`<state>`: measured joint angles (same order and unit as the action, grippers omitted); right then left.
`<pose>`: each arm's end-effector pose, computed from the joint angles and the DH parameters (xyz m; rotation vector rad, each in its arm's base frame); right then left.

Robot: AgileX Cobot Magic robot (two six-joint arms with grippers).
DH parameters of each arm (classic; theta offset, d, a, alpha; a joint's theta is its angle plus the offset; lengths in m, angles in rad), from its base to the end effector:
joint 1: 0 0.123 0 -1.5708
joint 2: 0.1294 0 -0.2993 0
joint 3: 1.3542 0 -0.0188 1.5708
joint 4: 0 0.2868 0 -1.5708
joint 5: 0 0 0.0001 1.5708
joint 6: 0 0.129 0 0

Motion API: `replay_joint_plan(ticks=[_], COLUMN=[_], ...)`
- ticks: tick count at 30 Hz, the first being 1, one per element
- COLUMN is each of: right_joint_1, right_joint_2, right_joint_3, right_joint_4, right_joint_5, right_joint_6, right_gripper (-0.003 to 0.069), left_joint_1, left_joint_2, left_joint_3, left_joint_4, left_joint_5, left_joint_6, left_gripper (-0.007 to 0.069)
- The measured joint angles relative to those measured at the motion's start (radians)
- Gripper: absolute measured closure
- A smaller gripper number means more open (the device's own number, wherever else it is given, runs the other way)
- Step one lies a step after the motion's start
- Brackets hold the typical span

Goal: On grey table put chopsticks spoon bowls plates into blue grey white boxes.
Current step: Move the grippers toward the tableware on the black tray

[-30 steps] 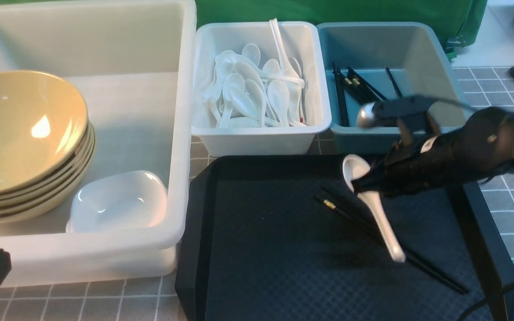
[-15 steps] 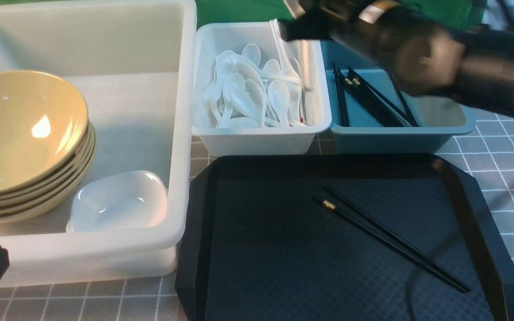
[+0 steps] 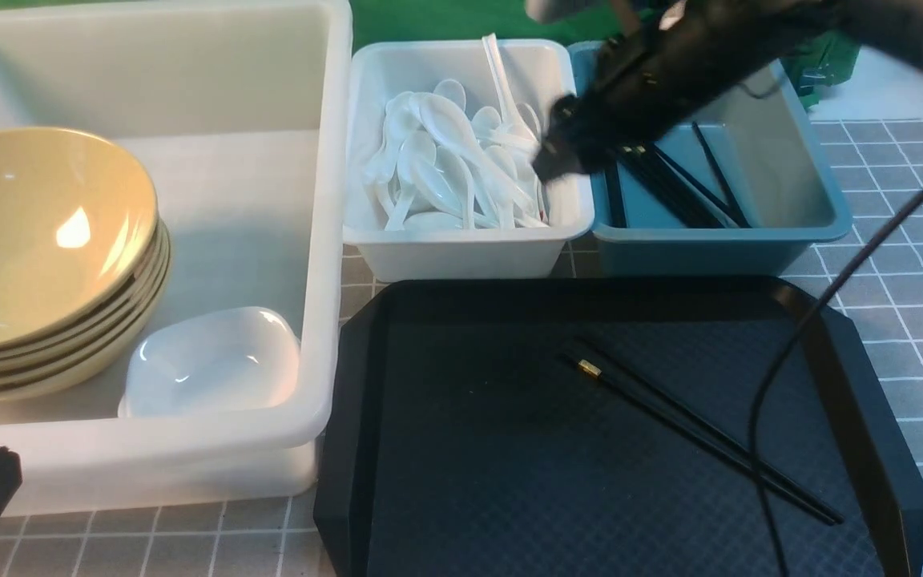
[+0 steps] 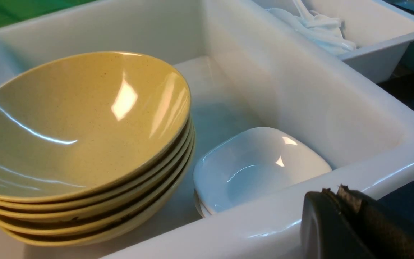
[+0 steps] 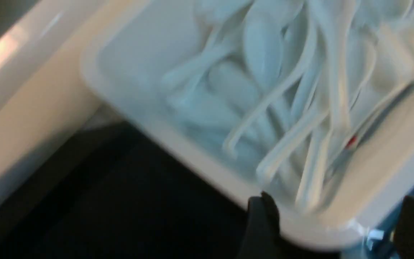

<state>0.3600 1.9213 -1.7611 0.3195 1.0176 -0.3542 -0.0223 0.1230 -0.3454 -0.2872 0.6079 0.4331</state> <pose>0.4422 0.2033 0.2774 -0.7941 2.5132 0.4173 0.0995 -0.0231 0.2679 0.3125 1.8193 -0.0295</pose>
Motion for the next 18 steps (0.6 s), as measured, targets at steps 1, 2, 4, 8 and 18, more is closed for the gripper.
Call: replay_joint_plan(ticks=[1,2,4,8,18], right_joint_1=[0.001,0.002,0.024,0.062,0.088], right_joint_2=[-0.012,-0.015,-0.016,0.0,0.063], right_joint_3=[0.04,0.056,0.18,0.334,0.42], right_joint_4=[-0.028,-0.038,-0.11,-0.218,-0.272], right_joint_5=[0.051,0.057,0.089,0.042,-0.169], right_joint_6=[0.009,0.011,0.021,0.021,-0.001], right_gripper=[0.017,0.0171,0.0174,0.0174,0.0241], left_joint_1=[0.0,0.0,0.0,0.0,0.0], left_joint_2=[0.0,0.0,0.0,0.0,0.0], left_joint_3=[0.0,0.0,0.0,0.001,0.001], left_joint_4=[0.0,0.0,0.0,0.0,0.0], left_joint_5=[-0.002,-0.003,-0.005,-0.005,-0.012], left_joint_6=[0.0,0.0,0.0,0.0,0.0], left_gripper=[0.0633,0.0633,0.0633,0.0633,0.0633])
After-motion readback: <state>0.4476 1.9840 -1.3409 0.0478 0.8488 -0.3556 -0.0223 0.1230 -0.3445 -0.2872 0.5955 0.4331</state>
